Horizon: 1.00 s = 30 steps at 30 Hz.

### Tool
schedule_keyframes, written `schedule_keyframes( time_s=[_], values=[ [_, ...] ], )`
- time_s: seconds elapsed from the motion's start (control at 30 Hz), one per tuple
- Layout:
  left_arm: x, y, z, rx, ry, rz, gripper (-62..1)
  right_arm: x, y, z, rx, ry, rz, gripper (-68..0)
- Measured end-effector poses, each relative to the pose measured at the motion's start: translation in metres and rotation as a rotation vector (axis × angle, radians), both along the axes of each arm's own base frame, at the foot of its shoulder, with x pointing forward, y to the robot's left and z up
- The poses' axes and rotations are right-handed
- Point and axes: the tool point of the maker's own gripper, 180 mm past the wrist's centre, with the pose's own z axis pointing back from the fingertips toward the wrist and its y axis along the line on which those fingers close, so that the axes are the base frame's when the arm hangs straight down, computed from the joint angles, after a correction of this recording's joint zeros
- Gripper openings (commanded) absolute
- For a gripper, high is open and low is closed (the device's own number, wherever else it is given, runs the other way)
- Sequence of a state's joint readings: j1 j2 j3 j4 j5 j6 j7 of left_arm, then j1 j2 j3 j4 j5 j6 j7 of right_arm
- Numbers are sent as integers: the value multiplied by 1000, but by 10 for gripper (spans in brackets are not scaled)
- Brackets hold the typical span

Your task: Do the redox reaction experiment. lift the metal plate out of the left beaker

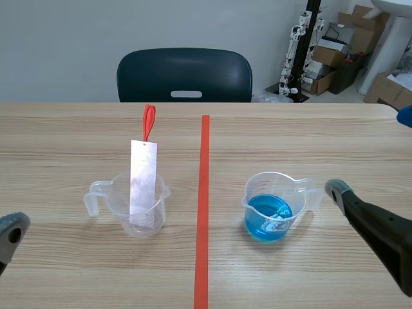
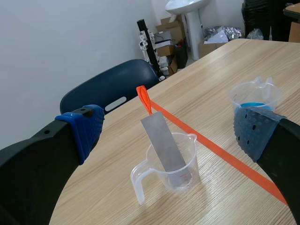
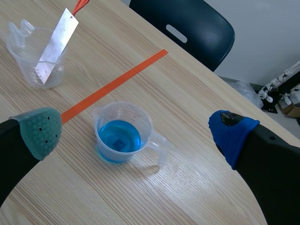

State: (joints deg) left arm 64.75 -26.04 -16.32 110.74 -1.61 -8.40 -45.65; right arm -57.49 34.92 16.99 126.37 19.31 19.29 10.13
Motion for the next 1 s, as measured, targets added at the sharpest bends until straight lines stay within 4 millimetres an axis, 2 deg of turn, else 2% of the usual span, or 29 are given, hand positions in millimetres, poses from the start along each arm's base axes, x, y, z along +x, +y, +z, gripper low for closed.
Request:
schedule_keyframes(
  time_s=[0.27,0.4,0.57,0.7,0.8,1.0],
  values=[
    [0,0,0,0,1,0,-27,0,-4,-8,-28,36,-15,4],
    [-1,2,-8,10,35,5,-27,-1,-5,-11,-56,40,-14,4],
    [-7,3,-37,-9,164,-52,-27,-1,-5,-12,-69,39,-12,4],
    [-9,19,-64,-34,203,-20,-27,-2,-10,-20,-98,77,-29,4],
    [-17,28,-76,-118,178,3,-27,-6,-12,-30,-130,127,-28,4],
    [-36,53,-105,-220,169,106,-27,-4,-13,-28,-133,114,-32,4]
  ],
)
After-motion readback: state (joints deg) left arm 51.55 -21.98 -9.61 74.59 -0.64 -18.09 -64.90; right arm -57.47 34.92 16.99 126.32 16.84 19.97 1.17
